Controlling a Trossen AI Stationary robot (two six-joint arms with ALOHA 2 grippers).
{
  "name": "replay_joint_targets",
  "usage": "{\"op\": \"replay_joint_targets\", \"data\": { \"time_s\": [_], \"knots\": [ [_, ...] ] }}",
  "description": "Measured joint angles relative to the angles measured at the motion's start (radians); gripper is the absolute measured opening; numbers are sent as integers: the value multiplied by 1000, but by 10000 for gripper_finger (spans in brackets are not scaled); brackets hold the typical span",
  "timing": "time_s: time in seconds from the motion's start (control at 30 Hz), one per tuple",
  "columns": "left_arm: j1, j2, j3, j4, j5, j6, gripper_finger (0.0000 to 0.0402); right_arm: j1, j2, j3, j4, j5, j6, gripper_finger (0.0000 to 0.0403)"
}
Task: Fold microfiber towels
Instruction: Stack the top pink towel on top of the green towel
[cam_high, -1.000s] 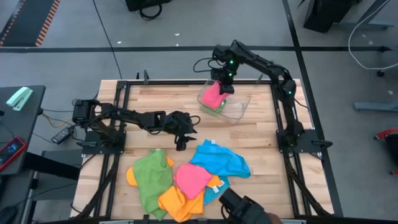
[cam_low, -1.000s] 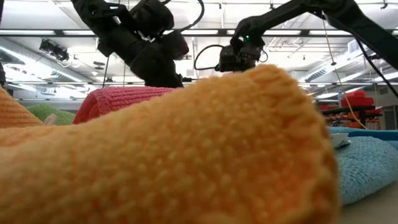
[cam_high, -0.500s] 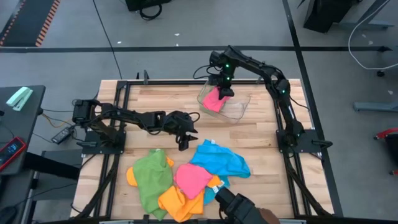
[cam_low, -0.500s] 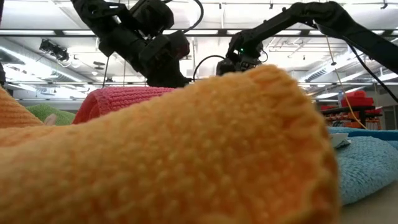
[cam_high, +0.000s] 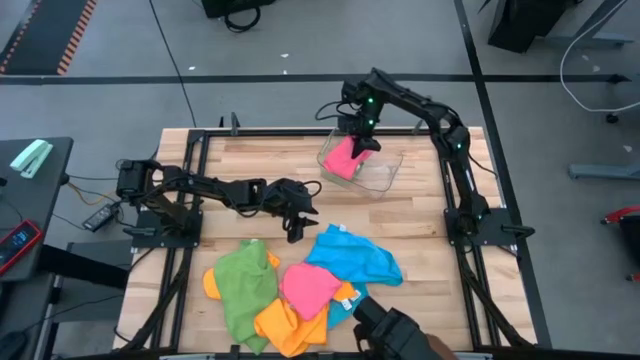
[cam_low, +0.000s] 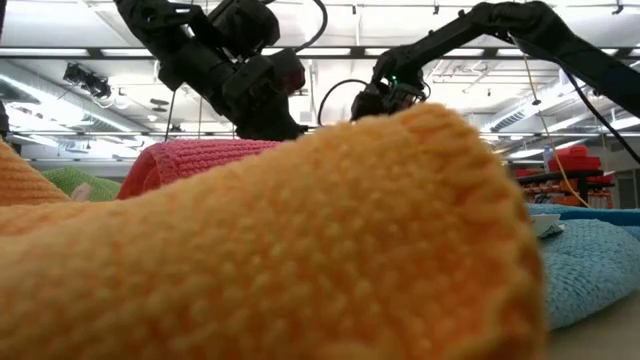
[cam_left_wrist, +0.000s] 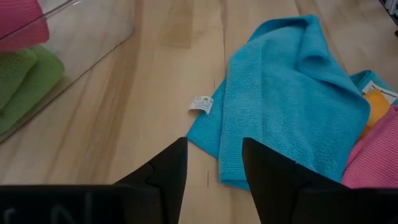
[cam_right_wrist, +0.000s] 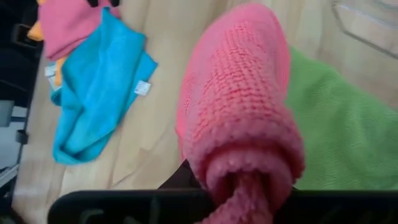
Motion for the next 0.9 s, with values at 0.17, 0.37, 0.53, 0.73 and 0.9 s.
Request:
{"op": "replay_joint_targets", "data": {
  "time_s": [0.17,0.37,0.53,0.73,0.9],
  "knots": [
    [0,0,0,0,0,1,162,-1,-49,0,-9,-44,8,19],
    [0,0,0,-2,0,1,162,42,-84,0,-8,-127,5,19],
    [0,0,0,-3,0,1,162,130,-75,0,-8,-158,-13,19],
    [-2,0,0,-15,0,-3,162,190,-70,-51,-8,-127,-39,19],
    [-3,0,0,-23,0,-27,162,163,-70,-90,-7,-108,4,19]
  ]
}}
